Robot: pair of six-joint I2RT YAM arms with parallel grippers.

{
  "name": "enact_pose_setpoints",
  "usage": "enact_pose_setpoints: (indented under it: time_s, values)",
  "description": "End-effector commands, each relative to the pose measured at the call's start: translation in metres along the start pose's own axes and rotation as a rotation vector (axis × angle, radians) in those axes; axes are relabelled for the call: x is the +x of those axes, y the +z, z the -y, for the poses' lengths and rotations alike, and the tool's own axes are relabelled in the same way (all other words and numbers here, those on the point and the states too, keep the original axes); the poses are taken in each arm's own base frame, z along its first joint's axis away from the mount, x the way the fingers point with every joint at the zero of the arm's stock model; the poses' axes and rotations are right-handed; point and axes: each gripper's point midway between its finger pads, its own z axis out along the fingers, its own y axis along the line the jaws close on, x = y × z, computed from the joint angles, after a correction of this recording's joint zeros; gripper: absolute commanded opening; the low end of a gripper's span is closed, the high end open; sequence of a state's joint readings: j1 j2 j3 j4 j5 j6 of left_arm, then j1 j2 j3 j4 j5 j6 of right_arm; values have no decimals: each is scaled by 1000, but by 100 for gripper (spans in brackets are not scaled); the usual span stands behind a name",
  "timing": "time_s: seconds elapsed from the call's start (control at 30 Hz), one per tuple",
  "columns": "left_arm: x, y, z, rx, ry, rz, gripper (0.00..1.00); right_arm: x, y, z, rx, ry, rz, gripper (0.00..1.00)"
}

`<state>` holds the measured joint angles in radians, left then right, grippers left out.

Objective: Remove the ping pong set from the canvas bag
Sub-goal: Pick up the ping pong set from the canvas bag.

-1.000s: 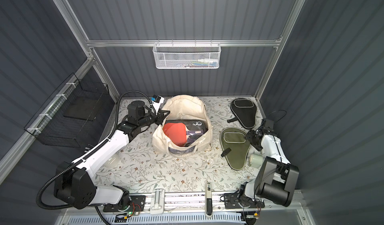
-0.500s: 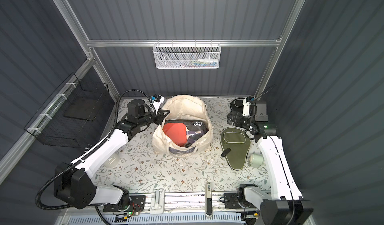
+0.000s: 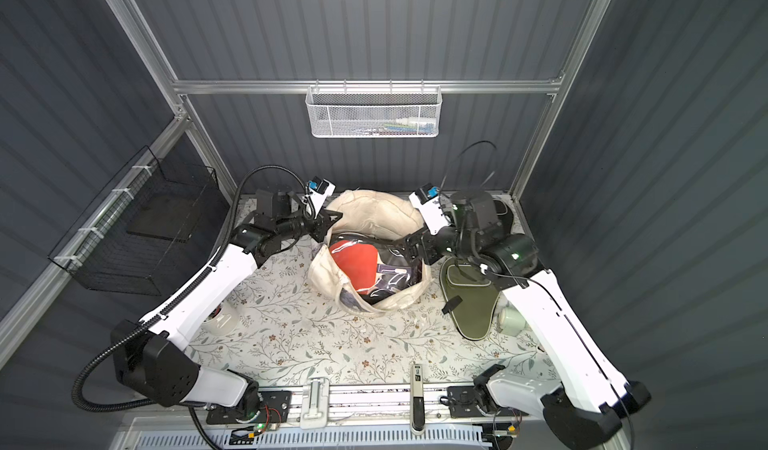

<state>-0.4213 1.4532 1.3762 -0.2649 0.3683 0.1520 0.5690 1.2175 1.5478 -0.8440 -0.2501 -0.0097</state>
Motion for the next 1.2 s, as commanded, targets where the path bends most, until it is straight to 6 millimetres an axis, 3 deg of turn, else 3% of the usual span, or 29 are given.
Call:
enact_pose_setpoints:
  time_s: [0.0, 0.17, 0.23, 0.53, 0.87, 1.17]
  values:
    - [-119, -51, 11, -21, 213, 364, 0, 5, 19, -25, -75, -82, -55, 99]
    - [-104, -51, 13, -9, 160, 356, 0, 15, 62, -34, -103, -68, -118, 99]
    - [-82, -45, 13, -4, 118, 318, 0, 17, 78, -37, -126, -59, -133, 99]
    - [-40, -44, 14, -23, 42, 267, 0, 20, 130, -35, -158, -109, -206, 99]
    - [-21, -43, 14, -35, 20, 254, 0, 23, 165, -17, -156, -160, -256, 99]
    - [-13, -36, 14, -21, 17, 257, 0, 32, 197, -18, -232, -195, -321, 99]
